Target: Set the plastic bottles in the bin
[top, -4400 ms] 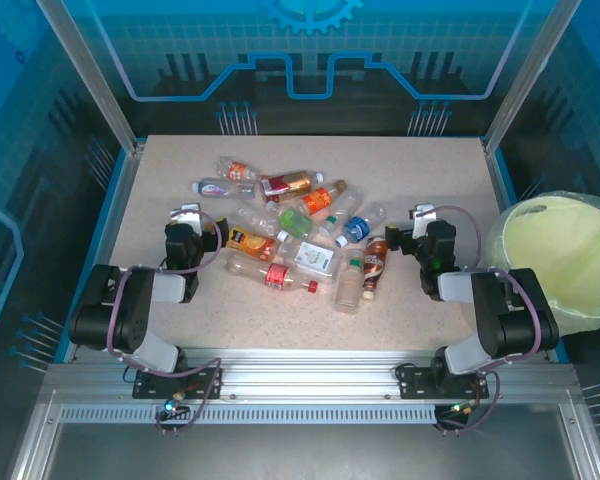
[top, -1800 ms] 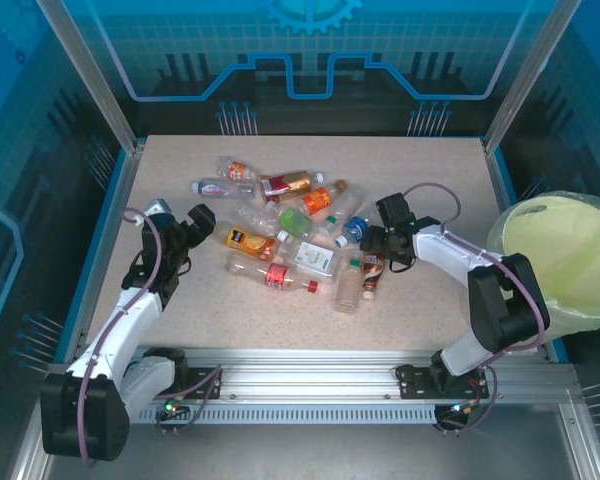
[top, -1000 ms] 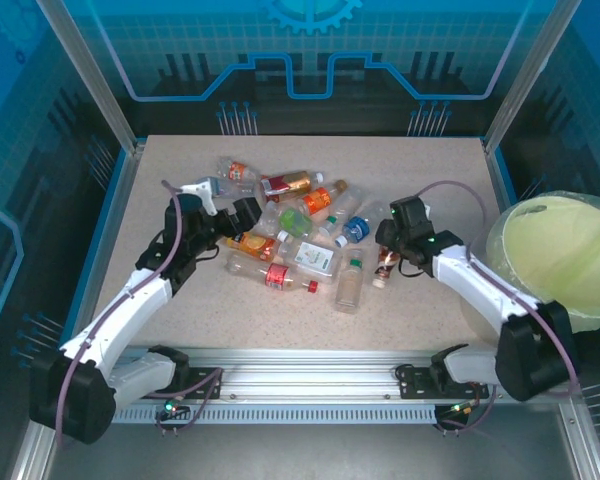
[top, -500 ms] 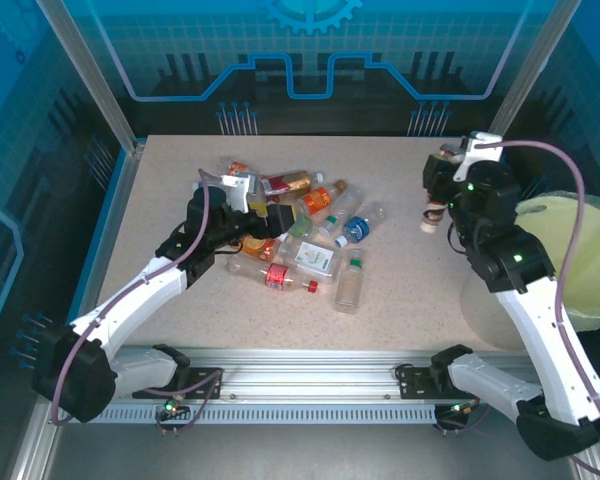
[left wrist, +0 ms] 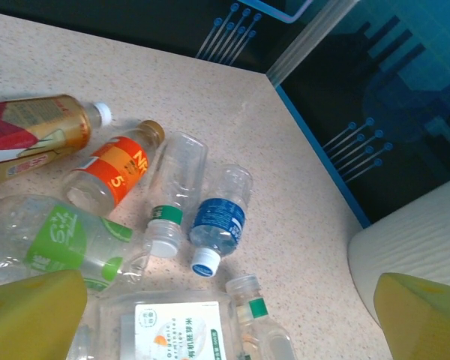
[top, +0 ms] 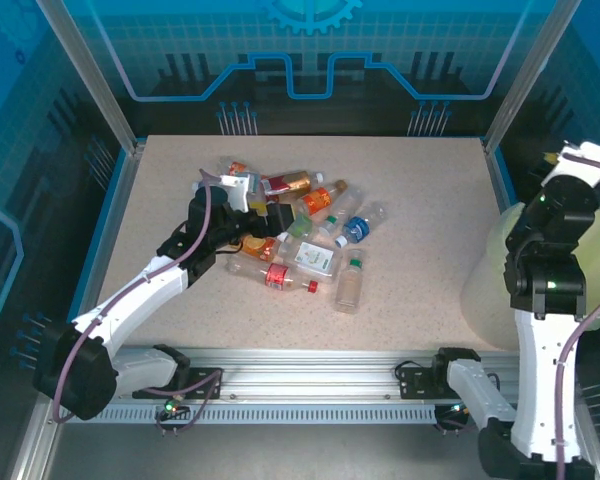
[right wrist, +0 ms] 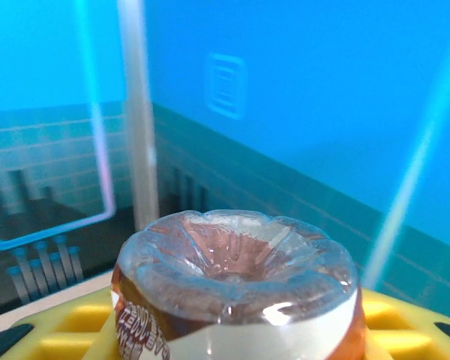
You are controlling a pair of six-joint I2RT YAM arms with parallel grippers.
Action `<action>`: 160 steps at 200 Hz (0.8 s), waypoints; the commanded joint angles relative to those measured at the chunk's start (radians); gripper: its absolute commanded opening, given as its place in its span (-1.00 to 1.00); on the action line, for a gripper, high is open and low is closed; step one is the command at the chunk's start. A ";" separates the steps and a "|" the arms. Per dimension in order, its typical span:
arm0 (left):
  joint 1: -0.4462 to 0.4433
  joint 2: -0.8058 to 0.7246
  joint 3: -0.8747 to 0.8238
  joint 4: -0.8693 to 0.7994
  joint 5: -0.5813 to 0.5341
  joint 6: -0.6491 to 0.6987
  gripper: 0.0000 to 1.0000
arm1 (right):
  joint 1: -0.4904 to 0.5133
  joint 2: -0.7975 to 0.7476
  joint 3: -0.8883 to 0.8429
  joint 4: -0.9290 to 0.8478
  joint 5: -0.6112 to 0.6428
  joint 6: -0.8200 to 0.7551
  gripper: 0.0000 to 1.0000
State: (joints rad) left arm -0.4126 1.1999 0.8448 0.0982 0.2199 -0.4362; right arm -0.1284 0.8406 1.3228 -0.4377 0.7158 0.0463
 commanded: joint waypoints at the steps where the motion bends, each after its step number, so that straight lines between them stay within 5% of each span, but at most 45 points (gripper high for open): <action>1: -0.002 0.000 0.031 -0.023 -0.108 0.017 0.98 | -0.110 -0.040 -0.079 -0.037 -0.036 0.113 -0.07; 82: -0.002 -0.009 0.028 -0.090 -0.228 0.021 0.98 | -0.458 -0.073 -0.374 -0.047 -0.413 0.412 -0.05; 160: -0.002 -0.003 0.027 -0.112 -0.294 0.024 0.98 | -0.471 0.028 -0.462 0.113 -0.701 0.429 -0.05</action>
State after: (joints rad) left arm -0.4126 1.1999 0.8448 0.0048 -0.0341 -0.4362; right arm -0.5903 0.8398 0.8783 -0.4004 0.1604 0.4507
